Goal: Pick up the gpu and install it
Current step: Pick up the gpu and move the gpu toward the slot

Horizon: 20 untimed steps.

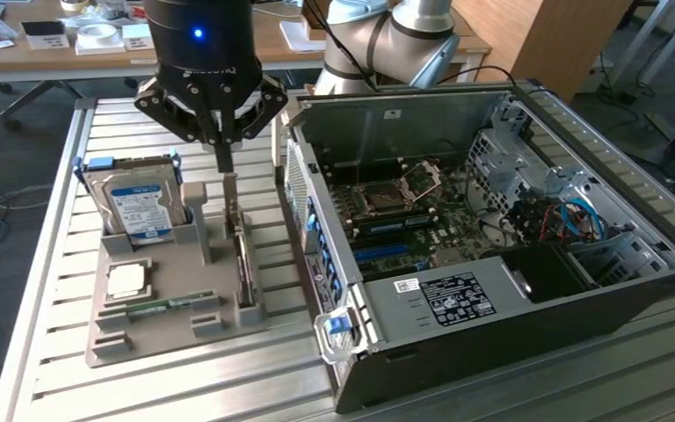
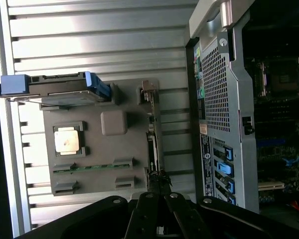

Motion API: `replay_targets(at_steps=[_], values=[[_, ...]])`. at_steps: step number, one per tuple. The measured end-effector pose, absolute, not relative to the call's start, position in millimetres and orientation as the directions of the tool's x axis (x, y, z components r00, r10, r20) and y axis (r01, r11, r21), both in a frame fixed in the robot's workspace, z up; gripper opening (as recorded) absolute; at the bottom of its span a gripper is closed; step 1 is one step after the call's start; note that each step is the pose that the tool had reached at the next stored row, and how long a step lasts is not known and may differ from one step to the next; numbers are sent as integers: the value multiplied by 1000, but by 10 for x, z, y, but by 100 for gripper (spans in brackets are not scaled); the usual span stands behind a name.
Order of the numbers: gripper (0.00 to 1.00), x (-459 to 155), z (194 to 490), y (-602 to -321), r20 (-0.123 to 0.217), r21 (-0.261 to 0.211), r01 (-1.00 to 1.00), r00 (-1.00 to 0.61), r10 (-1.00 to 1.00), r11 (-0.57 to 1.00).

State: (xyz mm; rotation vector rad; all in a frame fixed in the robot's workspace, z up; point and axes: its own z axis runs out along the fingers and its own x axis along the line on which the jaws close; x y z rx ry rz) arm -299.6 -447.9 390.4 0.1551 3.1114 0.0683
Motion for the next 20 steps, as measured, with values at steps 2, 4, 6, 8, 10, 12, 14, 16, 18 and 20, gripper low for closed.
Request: replay_targets(at_steps=[2, 4, 6, 8, 10, 12, 14, 16, 18, 20], values=[[11, -2996, 3904, -4479, -23, 45, 99, -995, 100, 994], [17, -2996, 3904, -4479, -23, 45, 99, -995, 100, 994], [29, -2996, 3904, -4479, -23, 45, 99, -995, 100, 994], [35, -2996, 3904, -4479, -23, 45, 99, -995, 100, 994], [42, -2996, 3904, -4478, -23, 45, 99, -995, 100, 994], [42, -2996, 3901, -4479, -23, 45, 99, -995, 100, 994], [42, -2996, 3867, -4479, -23, 45, 99, -995, 100, 994], [42, -2996, 3831, -4479, -23, 45, 99, -995, 100, 994], [42, -2996, 3794, -4479, -23, 45, 99, -995, 100, 994], [42, -2996, 3758, -4479, -23, 45, 99, -995, 100, 994]])
